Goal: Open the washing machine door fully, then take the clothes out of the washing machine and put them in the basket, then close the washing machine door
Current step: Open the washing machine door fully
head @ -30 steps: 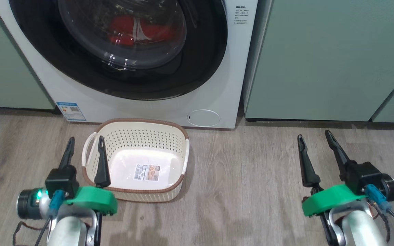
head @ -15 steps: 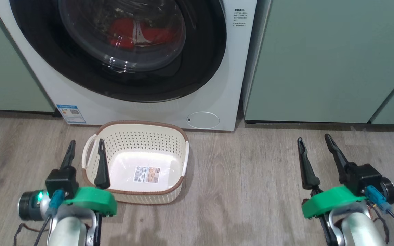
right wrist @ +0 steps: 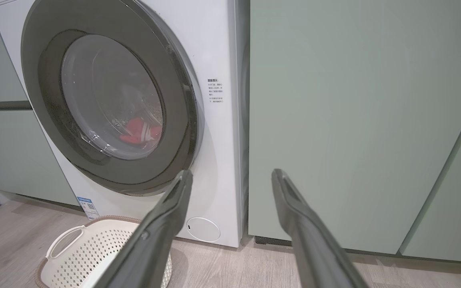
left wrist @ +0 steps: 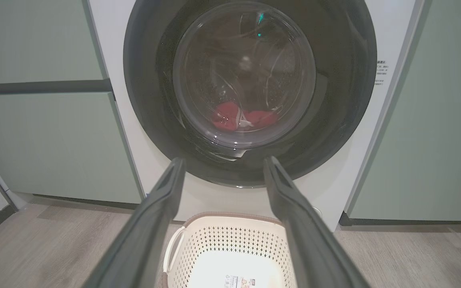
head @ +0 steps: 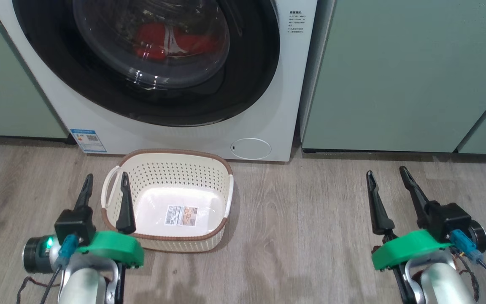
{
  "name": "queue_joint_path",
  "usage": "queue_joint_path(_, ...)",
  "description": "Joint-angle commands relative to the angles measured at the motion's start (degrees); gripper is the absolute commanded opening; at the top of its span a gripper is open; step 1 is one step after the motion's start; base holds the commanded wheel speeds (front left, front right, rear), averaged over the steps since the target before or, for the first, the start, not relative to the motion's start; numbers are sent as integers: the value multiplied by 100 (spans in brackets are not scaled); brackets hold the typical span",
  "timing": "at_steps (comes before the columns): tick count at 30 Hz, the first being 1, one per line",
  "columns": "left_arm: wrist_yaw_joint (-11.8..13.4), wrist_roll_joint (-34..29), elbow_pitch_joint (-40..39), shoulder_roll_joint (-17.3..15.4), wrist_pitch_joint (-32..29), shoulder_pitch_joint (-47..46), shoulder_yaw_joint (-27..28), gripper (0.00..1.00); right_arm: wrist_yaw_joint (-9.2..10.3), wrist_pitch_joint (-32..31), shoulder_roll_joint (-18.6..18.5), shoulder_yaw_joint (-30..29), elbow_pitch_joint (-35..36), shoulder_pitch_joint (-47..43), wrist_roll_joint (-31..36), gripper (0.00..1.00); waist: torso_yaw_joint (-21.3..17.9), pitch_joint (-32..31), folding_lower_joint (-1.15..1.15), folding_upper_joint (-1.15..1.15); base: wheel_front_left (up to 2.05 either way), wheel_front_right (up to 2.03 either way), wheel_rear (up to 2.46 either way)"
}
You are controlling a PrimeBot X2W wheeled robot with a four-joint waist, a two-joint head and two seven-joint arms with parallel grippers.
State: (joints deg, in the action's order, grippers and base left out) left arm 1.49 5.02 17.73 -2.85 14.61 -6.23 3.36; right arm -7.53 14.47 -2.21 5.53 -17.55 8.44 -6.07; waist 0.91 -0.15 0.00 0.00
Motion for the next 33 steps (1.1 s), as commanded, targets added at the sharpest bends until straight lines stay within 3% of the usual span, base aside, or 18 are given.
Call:
queue_joint_path(1, -32, -65, -145, -31, 39, -326, 220, 100, 4, 52, -66, 154, 179, 237, -37, 100, 1, 8, 0, 0, 0, 0, 0)
queue_joint_path(2, -37, -66, -138, -29, 39, -329, 222, 100, 4, 52, -66, 158, 176, 241, -43, 93, 2, 13, 0, 0, 0, 0, 0)
queue_joint_path(3, -43, -67, -130, -27, 39, -330, 224, 100, 4, 52, -66, 158, 169, 244, -60, 73, 3, 17, 0, 0, 0, 0, 0)
queue_joint_path(5, -55, -67, -112, -23, 39, -331, 229, 100, 4, 52, -66, 155, 137, 256, -132, 13, 5, 28, 0, 0, 0, 0, 0)
queue_joint_path(6, -62, -67, -102, -22, 39, -334, 230, 100, 4, 52, -66, 141, 118, 264, -208, 0, 8, 36, 0, 0, 0, 0, 0)
queue_joint_path(14, -130, -47, -70, -10, 39, -367, 137, 100, 4, 52, -66, -289, -212, 513, -1569, 0, 88, 221, 0, 0, 0, 0, 0)
queue_joint_path(21, -179, 61, -103, -5, 39, -451, 7, 100, 4, 52, -66, -675, -720, 1342, -3092, 0, 220, 643, 0, 0, 0, 0, 0)
queue_joint_path(26, -165, 198, -127, -4, 39, -573, -173, 100, 4, 3, -111, -427, -1309, 2159, -4978, 0, 362, 942, 0, 0, 0, 0, 0)
queue_joint_path(31, -134, 326, -147, -4, 39, -749, -365, 100, 4, -971, -617, -425, -1428, 2994, -6835, 0, 531, 1252, 0, 0, 0, 0, 0)
queue_joint_path(33, -124, 353, -151, -3, 39, -778, -404, 100, 4, -1230, -703, -451, -1461, 3146, -7133, 0, 564, 1305, 0, 0, 0, 0, 0)
